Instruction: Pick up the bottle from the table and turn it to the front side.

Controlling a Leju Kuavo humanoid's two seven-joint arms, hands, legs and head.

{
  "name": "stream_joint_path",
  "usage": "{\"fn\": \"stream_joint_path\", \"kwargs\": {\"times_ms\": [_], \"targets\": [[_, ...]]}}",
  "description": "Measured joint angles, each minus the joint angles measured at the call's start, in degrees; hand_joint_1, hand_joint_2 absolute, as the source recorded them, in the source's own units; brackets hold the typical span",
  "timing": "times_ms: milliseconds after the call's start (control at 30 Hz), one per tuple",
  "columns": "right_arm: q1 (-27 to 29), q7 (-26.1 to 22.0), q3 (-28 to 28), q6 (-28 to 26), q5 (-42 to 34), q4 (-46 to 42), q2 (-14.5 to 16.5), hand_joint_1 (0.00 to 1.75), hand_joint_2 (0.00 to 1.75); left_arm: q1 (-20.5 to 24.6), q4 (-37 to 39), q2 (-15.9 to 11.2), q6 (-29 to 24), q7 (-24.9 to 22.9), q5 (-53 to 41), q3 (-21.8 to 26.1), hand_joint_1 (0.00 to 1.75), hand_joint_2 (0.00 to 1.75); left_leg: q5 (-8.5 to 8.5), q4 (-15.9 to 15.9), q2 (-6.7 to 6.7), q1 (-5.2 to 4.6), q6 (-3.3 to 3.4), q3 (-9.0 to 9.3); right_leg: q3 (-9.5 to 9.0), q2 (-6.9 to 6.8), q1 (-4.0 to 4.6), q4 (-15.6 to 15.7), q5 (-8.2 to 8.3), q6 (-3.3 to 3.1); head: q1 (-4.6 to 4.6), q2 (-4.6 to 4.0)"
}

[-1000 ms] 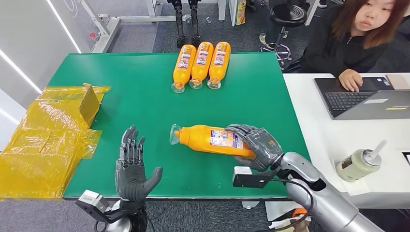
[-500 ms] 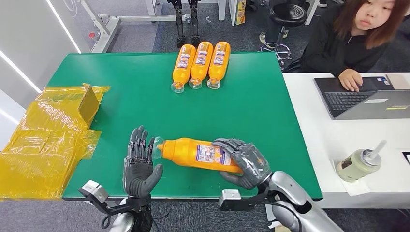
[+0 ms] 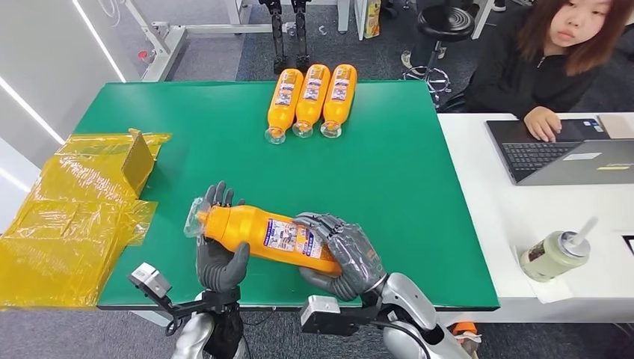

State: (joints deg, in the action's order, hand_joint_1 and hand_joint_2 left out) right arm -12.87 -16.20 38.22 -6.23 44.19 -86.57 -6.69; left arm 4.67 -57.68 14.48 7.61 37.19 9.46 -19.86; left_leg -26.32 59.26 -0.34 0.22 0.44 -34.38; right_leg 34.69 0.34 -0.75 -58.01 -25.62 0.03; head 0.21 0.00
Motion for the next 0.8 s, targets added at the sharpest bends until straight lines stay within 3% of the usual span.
{"fn": "stream_joint_path", "kwargs": {"times_ms": [333,500,567,600,700,733,800], "targets": [[0.08,-0.37,-0.02,1.18,-1.25,1.3,3.12,1.67,1.75,-0.05,-0.17,0.07,3.45,-2.1,3.93,-0.03,0.0,1.75,0.0,-0.01,0.01,0.01,0.0,0.0,0.01,0.01,0.01,-0.01,0.0,-0.01,0.01,0.0],[0.09,-0.99,-0.03,2.36,-2.65,2.37,4.99,1.62,1.75,-0.76,-2.13,-0.05,8.52,-6.61,11.11,-0.09,0.0,1.75,0.0,-0.01,0.01,0.01,0.0,0.0,0.01,0.0,0.01,-0.01,-0.01,-0.01,0.0,0.0],[0.09,-1.05,-0.03,2.49,-2.92,2.79,5.62,1.57,1.75,-0.94,-2.77,-0.07,9.29,-7.49,12.52,-0.1,0.07,1.75,0.0,-0.01,0.0,0.01,0.0,-0.01,0.01,0.0,0.01,-0.01,-0.01,-0.01,0.0,0.0],[0.09,-1.13,-0.03,2.51,-3.08,2.96,5.81,1.55,1.75,-1.01,-2.99,-0.09,9.79,-7.87,13.29,-0.1,0.23,1.75,0.0,-0.01,0.0,0.01,0.0,-0.01,0.01,0.0,0.01,-0.01,-0.01,-0.01,0.0,0.0],[0.1,-1.8,-0.03,2.6,-4.2,3.5,5.99,1.5,1.75,-1.32,-3.62,-0.24,11.71,-9.21,16.61,-0.1,1.34,1.75,0.0,-0.01,0.0,0.01,0.0,0.0,0.01,0.0,0.01,-0.01,-0.01,-0.01,0.01,0.0],[0.08,-2.09,-0.03,2.61,-4.66,3.71,5.99,1.48,1.75,-1.47,-3.9,-0.32,12.04,-9.6,17.52,-0.1,1.62,1.75,0.0,-0.01,0.0,0.01,0.0,-0.01,0.01,0.0,0.01,-0.01,-0.01,-0.01,0.0,0.0],[-0.08,-2.62,-0.04,2.61,-5.56,4.22,5.98,1.47,1.75,-1.83,-4.66,-0.55,12.14,-10.26,18.76,-0.1,1.75,1.75,0.0,-0.01,0.01,0.01,0.0,0.0,0.01,0.0,0.01,0.0,-0.01,-0.01,0.0,0.0]]}}
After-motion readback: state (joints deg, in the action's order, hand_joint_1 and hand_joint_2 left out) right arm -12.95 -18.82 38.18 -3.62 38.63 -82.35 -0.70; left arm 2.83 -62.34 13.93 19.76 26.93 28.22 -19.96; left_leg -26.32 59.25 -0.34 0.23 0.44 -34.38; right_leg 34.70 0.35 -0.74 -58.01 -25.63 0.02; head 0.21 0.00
